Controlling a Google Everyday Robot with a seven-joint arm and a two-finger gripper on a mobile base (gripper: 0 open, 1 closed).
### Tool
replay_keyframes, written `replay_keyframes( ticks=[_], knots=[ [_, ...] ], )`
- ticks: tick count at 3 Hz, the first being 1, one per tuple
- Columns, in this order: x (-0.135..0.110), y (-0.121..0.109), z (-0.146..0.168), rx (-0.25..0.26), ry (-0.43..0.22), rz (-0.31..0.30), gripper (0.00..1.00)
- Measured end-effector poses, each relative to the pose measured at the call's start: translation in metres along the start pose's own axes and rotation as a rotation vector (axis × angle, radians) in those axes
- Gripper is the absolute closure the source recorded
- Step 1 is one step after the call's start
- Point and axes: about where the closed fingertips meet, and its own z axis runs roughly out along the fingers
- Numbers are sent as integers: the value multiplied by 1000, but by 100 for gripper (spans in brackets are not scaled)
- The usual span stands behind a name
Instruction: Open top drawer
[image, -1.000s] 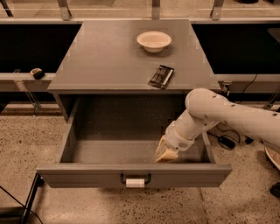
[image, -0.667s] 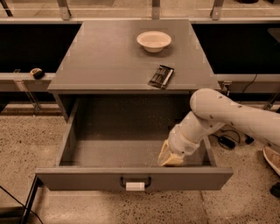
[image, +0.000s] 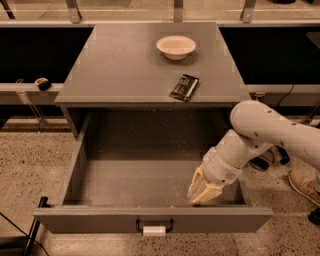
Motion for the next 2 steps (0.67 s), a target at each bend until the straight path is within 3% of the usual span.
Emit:
replay_keyframes(
  ticks=[1,2],
  knots=[
    [-6,17,-25,9,-113,-17,64],
    [-9,22,-64,130,-237,6,57]
  ],
)
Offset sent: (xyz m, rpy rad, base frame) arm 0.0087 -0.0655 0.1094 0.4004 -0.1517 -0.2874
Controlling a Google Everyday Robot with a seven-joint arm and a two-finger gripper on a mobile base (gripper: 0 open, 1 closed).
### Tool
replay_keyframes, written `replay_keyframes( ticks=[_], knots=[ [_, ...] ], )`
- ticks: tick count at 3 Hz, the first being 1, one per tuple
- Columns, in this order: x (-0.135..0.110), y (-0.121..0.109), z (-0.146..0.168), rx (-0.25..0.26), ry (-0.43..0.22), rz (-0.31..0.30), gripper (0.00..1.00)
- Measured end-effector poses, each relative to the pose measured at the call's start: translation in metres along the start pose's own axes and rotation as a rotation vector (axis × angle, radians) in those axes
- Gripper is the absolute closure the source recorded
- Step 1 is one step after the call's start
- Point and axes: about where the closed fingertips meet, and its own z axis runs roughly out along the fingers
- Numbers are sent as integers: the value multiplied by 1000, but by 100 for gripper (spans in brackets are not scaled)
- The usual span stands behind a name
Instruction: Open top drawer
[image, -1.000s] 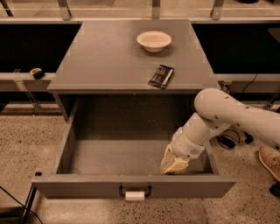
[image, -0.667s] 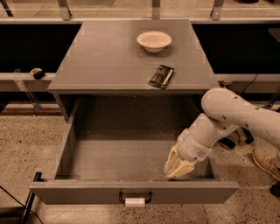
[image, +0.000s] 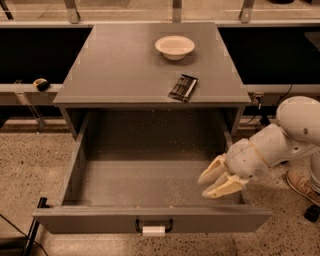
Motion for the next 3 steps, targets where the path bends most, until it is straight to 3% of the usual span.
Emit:
replay_keyframes(
  ticks=[3],
  knots=[
    [-2,2,-7,23,-28,13,0]
  ],
)
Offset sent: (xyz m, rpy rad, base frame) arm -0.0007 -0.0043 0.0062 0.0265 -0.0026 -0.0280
